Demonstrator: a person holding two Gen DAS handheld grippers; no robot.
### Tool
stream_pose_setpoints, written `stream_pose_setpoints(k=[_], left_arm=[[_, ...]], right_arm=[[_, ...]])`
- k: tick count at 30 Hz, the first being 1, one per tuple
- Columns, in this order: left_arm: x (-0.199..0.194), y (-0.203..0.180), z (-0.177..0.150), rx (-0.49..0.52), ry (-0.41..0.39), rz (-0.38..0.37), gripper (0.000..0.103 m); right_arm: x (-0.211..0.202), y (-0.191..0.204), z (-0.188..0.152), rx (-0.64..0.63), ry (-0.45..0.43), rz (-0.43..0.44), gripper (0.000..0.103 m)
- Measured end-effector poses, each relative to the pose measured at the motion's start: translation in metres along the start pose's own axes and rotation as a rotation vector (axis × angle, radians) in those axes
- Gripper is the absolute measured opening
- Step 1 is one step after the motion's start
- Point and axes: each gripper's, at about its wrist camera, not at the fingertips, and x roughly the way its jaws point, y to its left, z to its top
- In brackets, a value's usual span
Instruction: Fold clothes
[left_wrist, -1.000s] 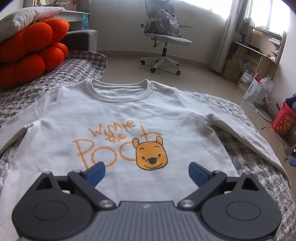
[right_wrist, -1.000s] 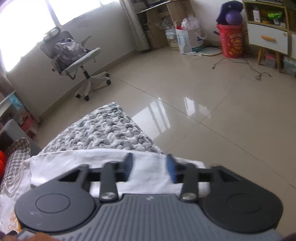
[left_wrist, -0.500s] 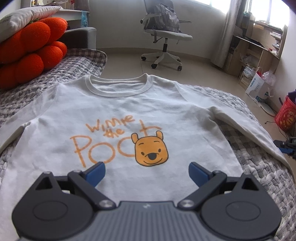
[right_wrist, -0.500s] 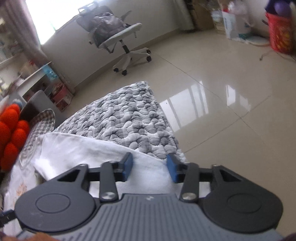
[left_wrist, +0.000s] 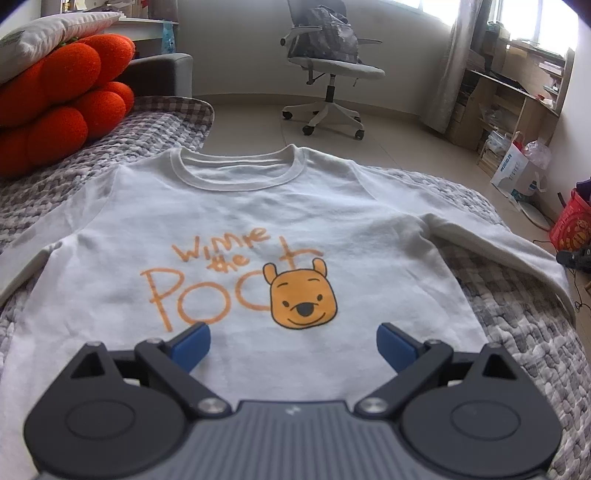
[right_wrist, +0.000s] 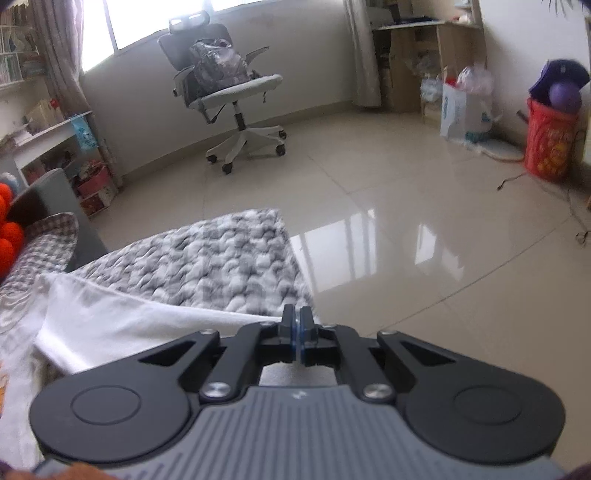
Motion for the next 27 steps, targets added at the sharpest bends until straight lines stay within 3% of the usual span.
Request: stream_pose_setpoints(k=[5,7,10,12,13,14,20,25,27], left_arm=[[-0.001,0.003,0.001,0.0,-0.001,-0.004,0.097],[-0.001,0.003,0.002,0.002,-0.004,-0.007,0.097],[-0.003,0.004,0.004,0.014,-0.02,-0.009,0.097],[-0.004,0.005,0.005,0.028,-0.04,0.004,0.097],[-0.004,0.006,0.006,0.034,-0.05,0.01,0.097],[-0.003,0.008,0.007,0.036,-0.057,0.014,0.097],[0.002,0.031,0.012,0.046,-0.104,0.003,0.097],[0.007,0.066,-0.01,0.103,-0.121,0.033,0.097],[-0.003,0.081,-0.02,0.098,-0.136,-0.018,0.097]], right_arm=[[0.011,0.005,-0.005,-0.025,0.049,-0.03,0.004],[0.007,0.005,-0.007,-0.009,0.038,-0.033,0.015],[-0.002,0.013,-0.005,0.005,0.022,0.003,0.016],[-0.008,0.024,-0.005,-0.002,0.01,0.032,0.03],[-0.01,0.034,-0.006,-0.018,0.002,0.051,0.044],[-0.013,0.044,-0.007,-0.037,-0.006,0.072,0.046],[-0.016,0.106,-0.018,-0.154,0.001,0.193,0.046],[-0.006,0.118,-0.036,-0.216,0.025,0.176,0.046],[-0.005,0.113,-0.044,-0.225,0.019,0.164,0.047]])
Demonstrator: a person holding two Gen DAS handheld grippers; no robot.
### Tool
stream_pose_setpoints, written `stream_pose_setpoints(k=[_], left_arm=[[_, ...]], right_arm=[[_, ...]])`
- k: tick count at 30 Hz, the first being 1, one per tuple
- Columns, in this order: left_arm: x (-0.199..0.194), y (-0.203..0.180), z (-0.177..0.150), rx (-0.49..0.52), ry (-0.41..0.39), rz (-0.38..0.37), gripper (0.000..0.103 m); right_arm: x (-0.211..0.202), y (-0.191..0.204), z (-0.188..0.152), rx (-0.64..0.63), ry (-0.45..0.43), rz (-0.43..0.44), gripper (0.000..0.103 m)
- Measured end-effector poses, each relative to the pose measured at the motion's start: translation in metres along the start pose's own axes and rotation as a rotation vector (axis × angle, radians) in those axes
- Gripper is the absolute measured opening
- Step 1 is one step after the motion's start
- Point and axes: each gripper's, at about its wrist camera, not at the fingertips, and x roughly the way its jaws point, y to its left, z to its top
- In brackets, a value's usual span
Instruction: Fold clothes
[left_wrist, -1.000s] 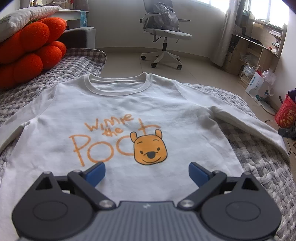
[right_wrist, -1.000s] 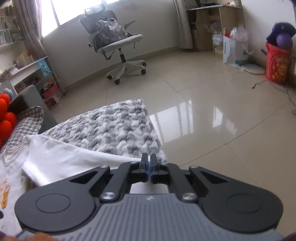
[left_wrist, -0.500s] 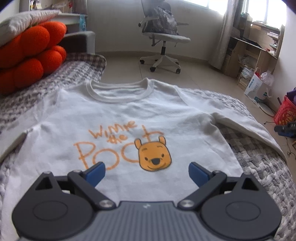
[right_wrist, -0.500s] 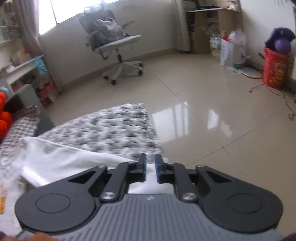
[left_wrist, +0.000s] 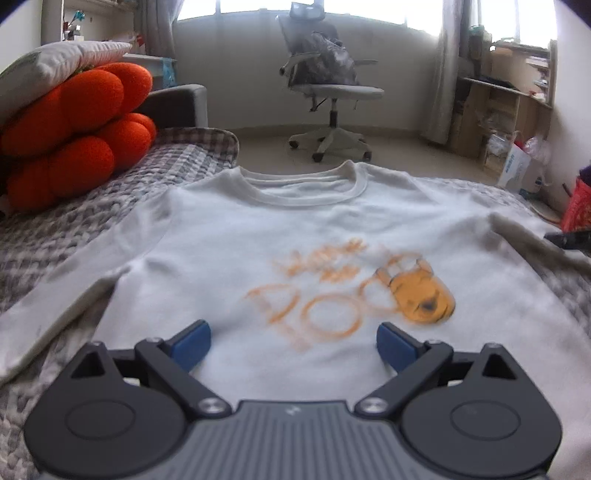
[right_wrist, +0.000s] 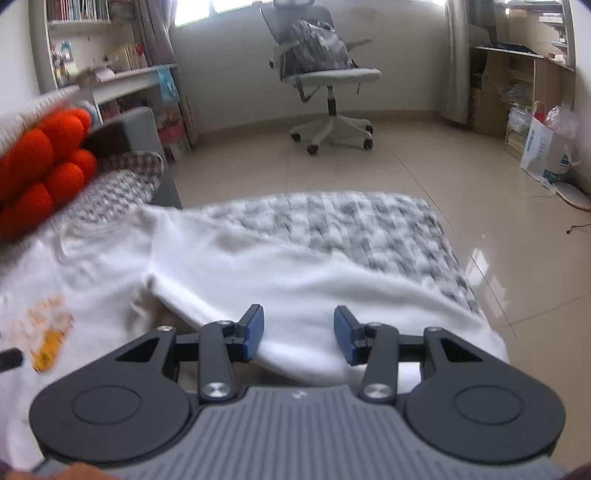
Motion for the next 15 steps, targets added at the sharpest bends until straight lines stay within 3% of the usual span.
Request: stream_pose_setpoints(k=[2,8,15], left_arm=[[-0.015,0.012,-0.009,-0.005,-0.025,-0.059,0.102],[-0.057,0.019,-0.053,0.171,-0.063,-0.033,0.103],[-0.096,0.04,-0.086,0.138,-0.08,-0.042,0.103]], right_arm=[[-0.007,-0.009,-0.008,0.012,-0.024,-0.004,0.048],[-0.035,-0.031,-0.026,0.105,-0.045,-0.009,0.048],[-0.064,-0.036,-0.048,0.164,-0.027,-0.048,0.053]])
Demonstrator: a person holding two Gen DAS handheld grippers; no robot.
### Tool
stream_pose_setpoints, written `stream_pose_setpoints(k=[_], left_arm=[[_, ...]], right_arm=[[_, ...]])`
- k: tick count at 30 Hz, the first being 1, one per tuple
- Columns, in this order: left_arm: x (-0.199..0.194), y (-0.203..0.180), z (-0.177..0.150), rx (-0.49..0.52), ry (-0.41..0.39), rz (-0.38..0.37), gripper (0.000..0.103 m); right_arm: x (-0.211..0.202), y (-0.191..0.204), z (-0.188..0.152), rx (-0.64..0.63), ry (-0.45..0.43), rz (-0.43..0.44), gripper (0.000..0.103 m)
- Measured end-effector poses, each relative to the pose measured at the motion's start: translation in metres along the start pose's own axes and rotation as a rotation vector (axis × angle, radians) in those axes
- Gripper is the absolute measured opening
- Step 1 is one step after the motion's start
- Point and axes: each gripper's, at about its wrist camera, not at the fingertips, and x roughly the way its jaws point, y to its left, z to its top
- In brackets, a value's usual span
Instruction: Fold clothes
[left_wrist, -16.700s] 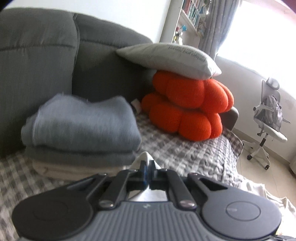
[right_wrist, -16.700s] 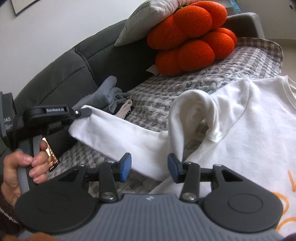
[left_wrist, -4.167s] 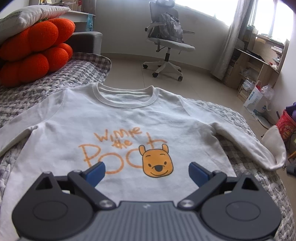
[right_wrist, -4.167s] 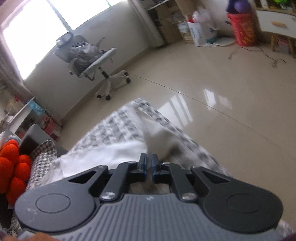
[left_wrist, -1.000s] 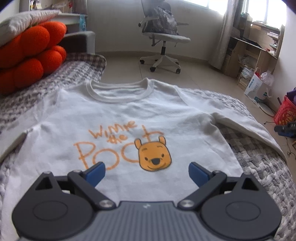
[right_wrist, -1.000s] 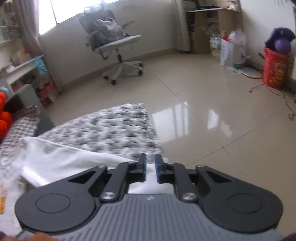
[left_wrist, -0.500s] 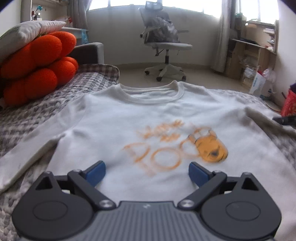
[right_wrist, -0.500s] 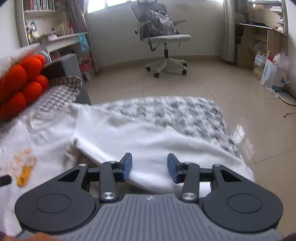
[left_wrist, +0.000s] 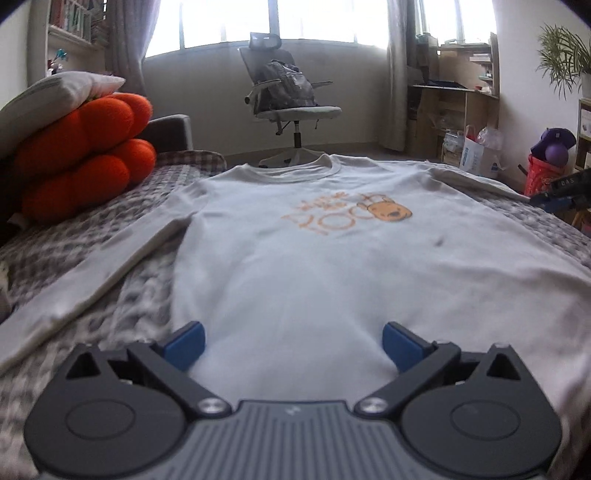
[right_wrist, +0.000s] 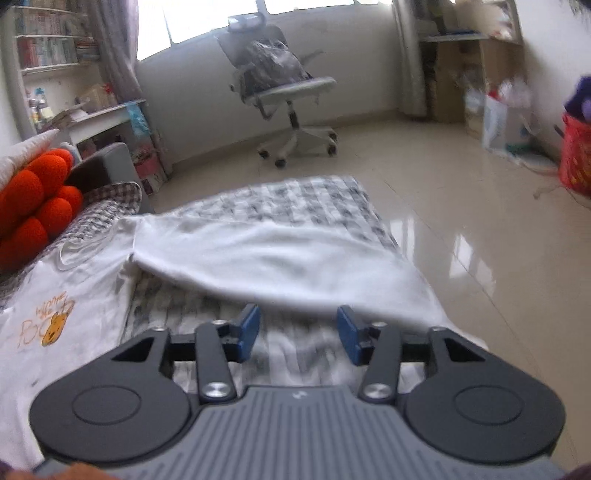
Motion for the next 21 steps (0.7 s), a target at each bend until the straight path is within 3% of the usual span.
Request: stream_pose_setpoints(k=[13,18,21], left_arm=[[-0.035,0.006,-0.003,-0.04,0.078,0.028,0.103],[-0.041,0.01,0.001,-0.074,0.135,0.016,0.1],[-0.052,0.025,-0.002,-0.167,0.174,-0.003,0.09]], right_arm=[[-0.048,-0.008,-0.021,0.134,0.035,0.032,0.054],[-0.058,0.027,-0.028,0.069,0.111,0.181,0.054],[-0.061,0.044,-0.036,0.055,0.18,0.294,0.053]])
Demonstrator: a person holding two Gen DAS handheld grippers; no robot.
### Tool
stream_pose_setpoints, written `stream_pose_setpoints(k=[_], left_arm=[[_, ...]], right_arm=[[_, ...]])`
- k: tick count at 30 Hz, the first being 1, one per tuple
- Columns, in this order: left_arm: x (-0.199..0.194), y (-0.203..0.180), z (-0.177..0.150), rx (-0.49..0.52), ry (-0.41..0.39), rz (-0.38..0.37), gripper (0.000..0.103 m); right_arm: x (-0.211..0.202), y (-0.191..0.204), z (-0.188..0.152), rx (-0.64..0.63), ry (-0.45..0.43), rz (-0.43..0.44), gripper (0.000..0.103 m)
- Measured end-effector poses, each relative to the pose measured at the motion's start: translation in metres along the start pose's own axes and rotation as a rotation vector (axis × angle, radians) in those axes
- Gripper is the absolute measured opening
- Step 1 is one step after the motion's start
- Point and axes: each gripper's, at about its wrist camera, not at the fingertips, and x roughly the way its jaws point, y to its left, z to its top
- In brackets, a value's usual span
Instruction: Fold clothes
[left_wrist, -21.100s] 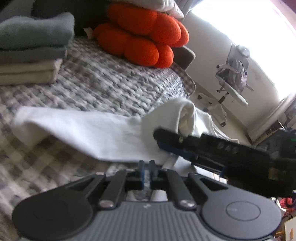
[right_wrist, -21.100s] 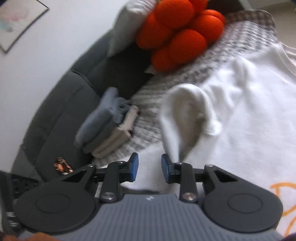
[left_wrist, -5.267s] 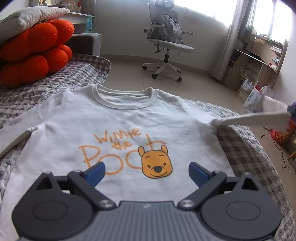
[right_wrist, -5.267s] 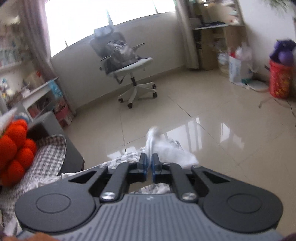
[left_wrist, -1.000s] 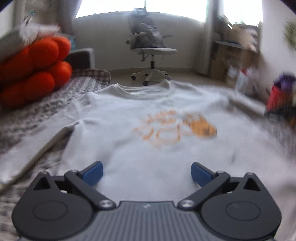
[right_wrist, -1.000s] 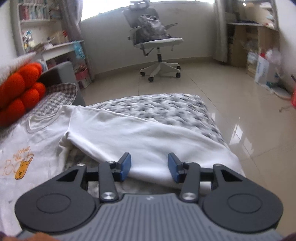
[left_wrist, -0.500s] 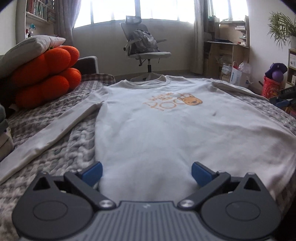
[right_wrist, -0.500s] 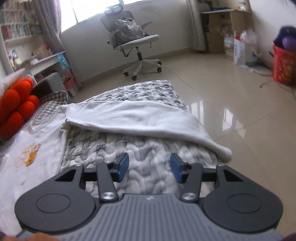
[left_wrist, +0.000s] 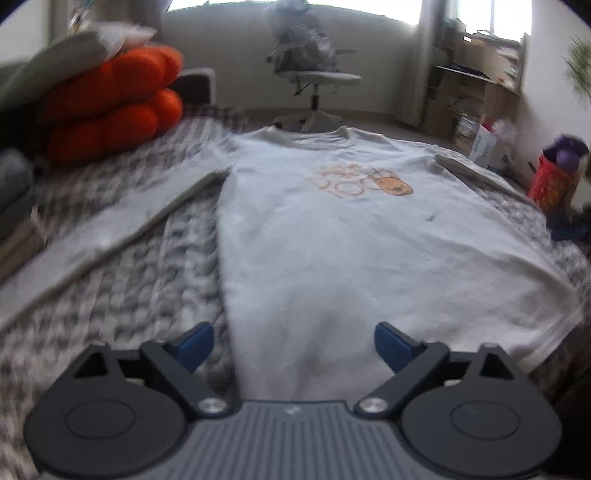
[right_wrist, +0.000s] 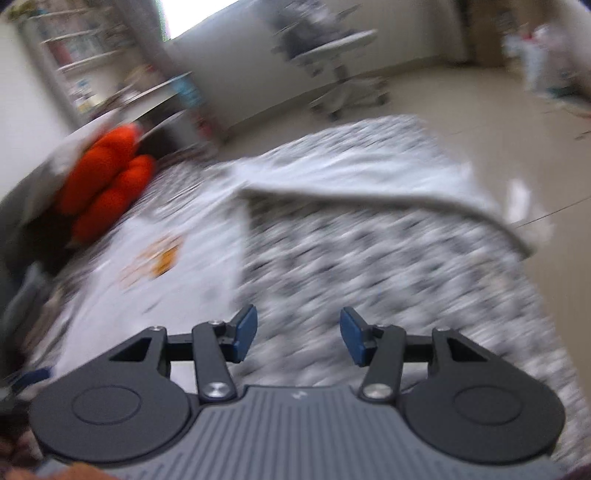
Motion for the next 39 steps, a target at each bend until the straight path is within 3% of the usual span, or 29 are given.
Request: stream_pose_setpoints(k=[4,5,8,12,17,24,30,32,34,35,36,37,38,39], left_arm=[[-0.012,0.03,-0.007,-0.195,0.053,-0.061,0.065],[-0.014,0.038,-0.009,-0.248,0.067,-0.086,0.057],[-0.012,0.052,-0.016,-0.374,0.126,-0.169,0.046],[-0.01,0.045,-0.025,-0.365,0.161,-0.185,0.037],[-0.013,0.032,-0.026,-0.316,0.163,-0.13,0.004],[-0.045,0.035,-0.019,-0.322,0.088,-0.089,0.003],[-0.026,0.029,-0.028,-0.26,0.147,-0.057,0.004],[-0.027,0.028,-0.026,-0.252,0.134,-0.062,0.006],[-0.032,0.03,-0.025,-0.264,0.104,-0.055,0.017],[-0.035,0.033,-0.023,-0.276,0.079,-0.043,0.035],[-0.038,0.035,-0.021,-0.292,0.046,-0.027,0.045],[-0.042,0.038,-0.019,-0.306,0.01,-0.015,0.056],[-0.045,0.039,-0.016,-0.313,-0.025,-0.011,0.057],[-0.045,0.039,-0.012,-0.314,-0.047,-0.012,0.058]], right_arm=[[0.004,0.001,-0.009,0.062,0.078,0.096,0.031],[0.006,0.0,-0.01,0.084,0.088,0.118,0.029],[0.012,-0.004,-0.012,0.141,0.108,0.166,0.026],[0.021,-0.004,-0.013,0.192,0.13,0.199,0.022],[0.024,0.002,-0.015,0.195,0.129,0.193,0.009],[0.0,0.02,-0.007,0.079,0.054,0.12,0.006],[0.021,0.014,-0.014,0.059,0.121,0.057,0.005],[0.019,0.015,-0.013,0.048,0.12,0.063,0.011],[0.017,0.021,-0.011,0.005,0.112,0.062,0.018],[0.016,0.024,-0.01,-0.02,0.103,0.06,0.018],[0.014,0.028,-0.01,-0.045,0.091,0.058,0.022],[0.013,0.031,-0.009,-0.071,0.079,0.056,0.037],[0.012,0.035,-0.008,-0.096,0.068,0.053,0.05],[0.012,0.039,-0.007,-0.12,0.054,0.058,0.051]])
